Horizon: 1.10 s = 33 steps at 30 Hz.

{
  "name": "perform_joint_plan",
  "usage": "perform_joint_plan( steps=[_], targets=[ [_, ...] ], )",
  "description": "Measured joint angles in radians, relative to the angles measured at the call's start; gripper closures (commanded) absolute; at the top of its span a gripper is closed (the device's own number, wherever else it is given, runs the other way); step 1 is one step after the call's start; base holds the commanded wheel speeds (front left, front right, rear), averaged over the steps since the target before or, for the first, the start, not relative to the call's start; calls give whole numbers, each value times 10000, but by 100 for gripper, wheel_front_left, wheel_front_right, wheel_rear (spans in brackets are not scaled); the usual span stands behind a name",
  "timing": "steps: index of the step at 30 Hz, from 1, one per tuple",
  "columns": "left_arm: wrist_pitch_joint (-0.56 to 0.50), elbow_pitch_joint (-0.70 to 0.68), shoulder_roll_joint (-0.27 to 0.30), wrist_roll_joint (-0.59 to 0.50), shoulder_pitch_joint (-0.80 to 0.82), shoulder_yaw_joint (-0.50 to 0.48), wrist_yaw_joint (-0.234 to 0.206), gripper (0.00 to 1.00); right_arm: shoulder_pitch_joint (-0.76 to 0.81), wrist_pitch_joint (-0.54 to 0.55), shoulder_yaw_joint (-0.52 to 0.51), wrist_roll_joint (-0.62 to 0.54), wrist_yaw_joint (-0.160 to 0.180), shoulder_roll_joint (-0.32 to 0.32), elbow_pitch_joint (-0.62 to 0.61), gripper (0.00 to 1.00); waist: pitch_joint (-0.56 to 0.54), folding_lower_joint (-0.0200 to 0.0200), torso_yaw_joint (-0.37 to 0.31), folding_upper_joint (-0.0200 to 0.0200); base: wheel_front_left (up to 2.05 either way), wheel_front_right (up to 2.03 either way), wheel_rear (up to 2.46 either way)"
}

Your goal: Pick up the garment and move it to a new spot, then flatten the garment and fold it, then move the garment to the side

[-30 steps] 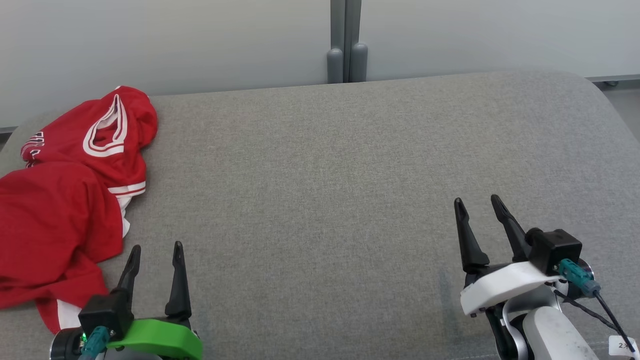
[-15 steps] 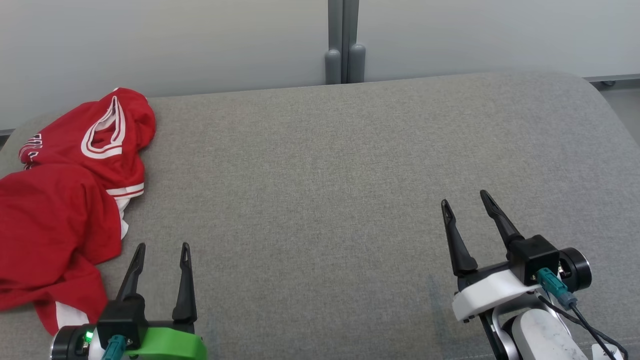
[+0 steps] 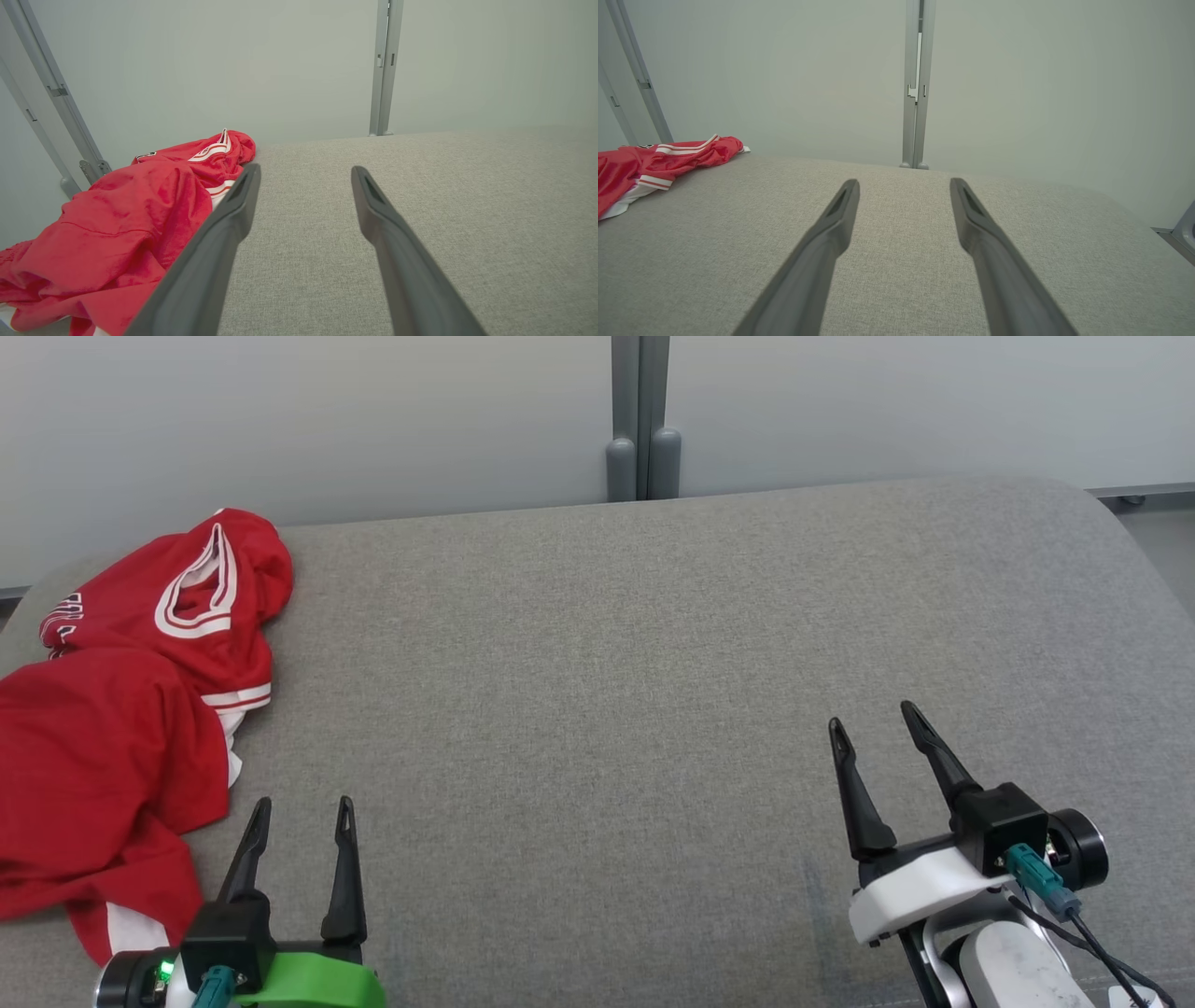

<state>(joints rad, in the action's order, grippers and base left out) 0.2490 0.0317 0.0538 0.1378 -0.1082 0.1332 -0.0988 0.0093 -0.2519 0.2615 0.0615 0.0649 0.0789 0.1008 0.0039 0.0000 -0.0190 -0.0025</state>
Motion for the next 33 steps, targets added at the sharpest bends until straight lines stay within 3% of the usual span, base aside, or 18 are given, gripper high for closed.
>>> perform_joint_plan(
  steps=[20, 33],
  targets=[
    [0, 132, -19, 75, -20, -2, 35, 0, 10, 0, -253, 79, -12, -10, 13, 0, -74, 0, 104, 0, 0, 0, 0],
    [-2, 176, -33, 77, -7, 44, 35, 0, 41, -2, -209, 86, -151, 10, -94, 0, -99, 0, 1003, -1, 0, 0, 0]
  ],
)
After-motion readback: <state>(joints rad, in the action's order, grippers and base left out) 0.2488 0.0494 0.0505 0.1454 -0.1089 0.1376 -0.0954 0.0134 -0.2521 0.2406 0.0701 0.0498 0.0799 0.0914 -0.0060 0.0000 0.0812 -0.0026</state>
